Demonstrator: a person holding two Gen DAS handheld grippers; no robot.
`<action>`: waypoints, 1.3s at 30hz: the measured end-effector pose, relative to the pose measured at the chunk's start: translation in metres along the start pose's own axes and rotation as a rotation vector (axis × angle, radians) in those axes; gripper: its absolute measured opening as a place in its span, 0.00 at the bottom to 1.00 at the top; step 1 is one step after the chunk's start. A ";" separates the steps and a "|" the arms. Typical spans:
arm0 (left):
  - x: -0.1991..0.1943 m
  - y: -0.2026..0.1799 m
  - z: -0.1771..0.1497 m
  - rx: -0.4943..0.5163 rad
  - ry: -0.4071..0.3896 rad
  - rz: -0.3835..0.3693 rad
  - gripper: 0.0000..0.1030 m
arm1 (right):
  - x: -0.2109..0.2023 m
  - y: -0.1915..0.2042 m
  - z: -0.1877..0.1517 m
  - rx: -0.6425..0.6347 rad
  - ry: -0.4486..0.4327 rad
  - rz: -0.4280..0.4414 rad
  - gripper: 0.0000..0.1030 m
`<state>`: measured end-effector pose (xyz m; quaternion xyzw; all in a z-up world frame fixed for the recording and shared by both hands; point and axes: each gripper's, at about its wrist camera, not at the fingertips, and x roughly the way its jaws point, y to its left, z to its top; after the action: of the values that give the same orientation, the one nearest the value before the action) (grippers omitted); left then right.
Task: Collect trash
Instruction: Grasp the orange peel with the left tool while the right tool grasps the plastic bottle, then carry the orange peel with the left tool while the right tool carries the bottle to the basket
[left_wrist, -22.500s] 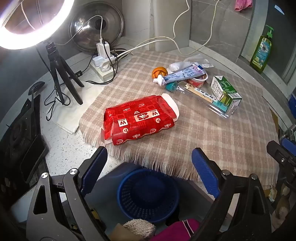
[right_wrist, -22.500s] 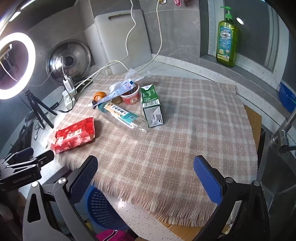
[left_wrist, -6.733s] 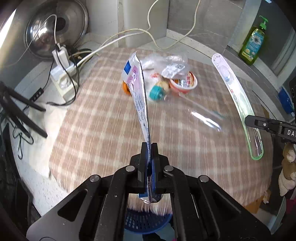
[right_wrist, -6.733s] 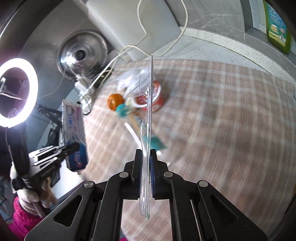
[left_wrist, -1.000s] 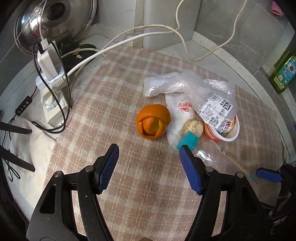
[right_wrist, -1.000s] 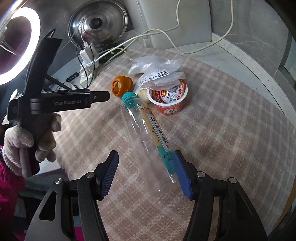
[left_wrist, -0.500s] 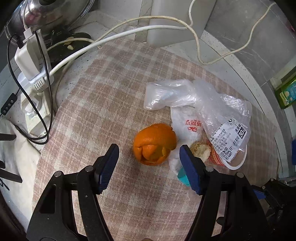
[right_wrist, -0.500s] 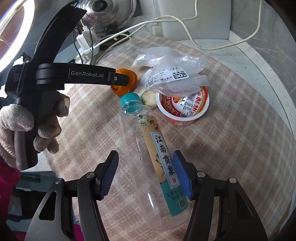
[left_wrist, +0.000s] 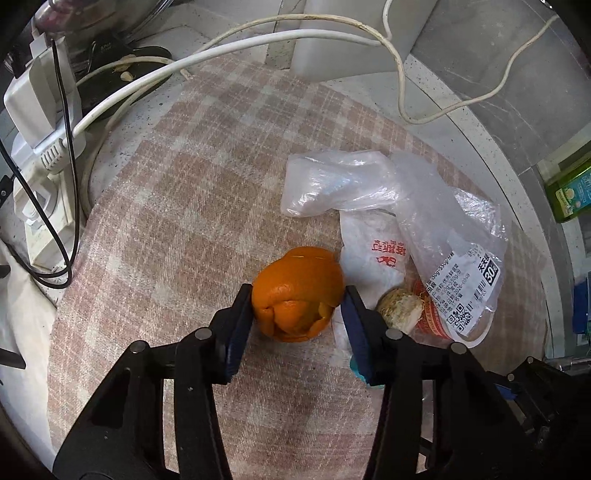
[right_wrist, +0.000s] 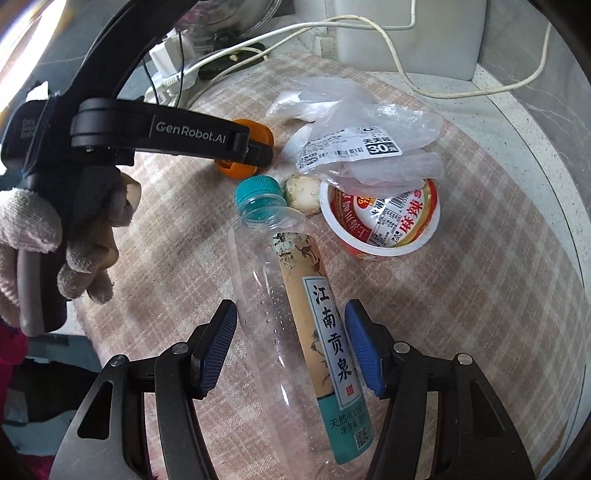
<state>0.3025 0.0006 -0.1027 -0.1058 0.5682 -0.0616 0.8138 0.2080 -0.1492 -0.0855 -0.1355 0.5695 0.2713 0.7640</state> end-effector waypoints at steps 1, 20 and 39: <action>-0.001 -0.001 0.000 0.009 -0.003 0.005 0.45 | 0.001 0.001 0.001 -0.006 0.004 -0.003 0.58; -0.059 0.000 -0.045 0.062 -0.095 0.015 0.36 | -0.027 0.003 -0.020 0.092 -0.080 -0.010 0.54; -0.118 0.033 -0.151 0.108 -0.119 0.015 0.36 | -0.078 0.032 -0.095 0.299 -0.191 0.057 0.54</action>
<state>0.1196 0.0427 -0.0535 -0.0609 0.5154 -0.0799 0.8510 0.0976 -0.1924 -0.0384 0.0223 0.5319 0.2170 0.8182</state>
